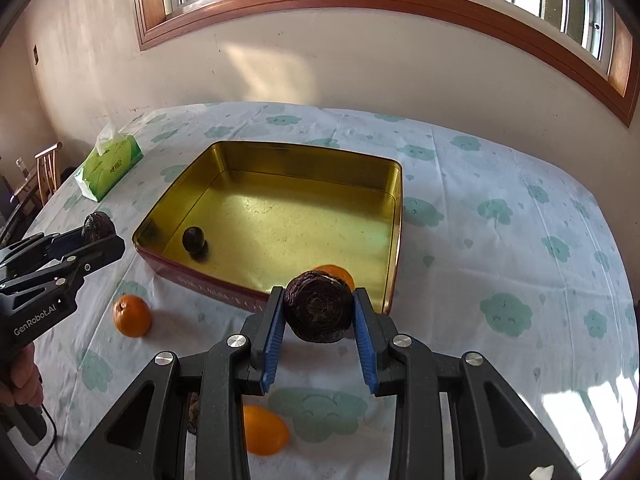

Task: Organize fruits
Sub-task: 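Carry both dried dark fruits over the TOFFEE tin, then open both grippers to drop the dried fruits into the tin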

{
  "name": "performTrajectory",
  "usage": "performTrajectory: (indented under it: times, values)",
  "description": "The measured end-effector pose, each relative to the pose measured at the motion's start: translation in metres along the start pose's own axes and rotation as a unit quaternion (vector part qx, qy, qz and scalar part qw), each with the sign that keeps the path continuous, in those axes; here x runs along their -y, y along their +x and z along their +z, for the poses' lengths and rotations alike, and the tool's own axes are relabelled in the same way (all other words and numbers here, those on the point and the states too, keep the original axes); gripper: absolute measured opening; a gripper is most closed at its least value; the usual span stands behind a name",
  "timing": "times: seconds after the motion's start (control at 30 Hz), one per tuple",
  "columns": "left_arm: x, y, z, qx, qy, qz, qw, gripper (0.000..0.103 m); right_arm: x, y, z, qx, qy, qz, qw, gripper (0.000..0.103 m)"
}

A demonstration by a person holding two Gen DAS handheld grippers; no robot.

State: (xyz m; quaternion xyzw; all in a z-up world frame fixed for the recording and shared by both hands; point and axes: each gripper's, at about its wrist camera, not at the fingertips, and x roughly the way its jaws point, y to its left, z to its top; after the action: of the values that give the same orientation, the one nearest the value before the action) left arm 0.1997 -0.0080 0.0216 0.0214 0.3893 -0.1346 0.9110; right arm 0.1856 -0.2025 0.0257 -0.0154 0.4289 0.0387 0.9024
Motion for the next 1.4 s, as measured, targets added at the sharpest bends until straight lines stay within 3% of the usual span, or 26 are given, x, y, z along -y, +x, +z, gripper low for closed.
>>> performTrajectory:
  times: [0.37, 0.8, 1.2, 1.4]
  values:
    - [0.008, 0.048, 0.018, -0.04, -0.002, -0.011, 0.9991, 0.038, 0.0, 0.047, 0.019, -0.031, -0.006, 0.001, 1.0, 0.03]
    - [0.01, 0.074, 0.021, -0.062, 0.002, -0.005, 0.9981, 0.038, 0.007, 0.066, 0.024, -0.043, -0.001, 0.002, 0.999, 0.031]
    - [0.013, 0.078, 0.018, -0.063, 0.011, 0.004, 0.9979, 0.039, 0.009, 0.07, 0.02, -0.05, 0.004, 0.003, 0.999, 0.033]
    - [0.015, 0.068, 0.017, -0.063, 0.008, -0.004, 0.998, 0.049, 0.006, 0.055, 0.017, -0.04, 0.002, 0.002, 0.999, 0.041]
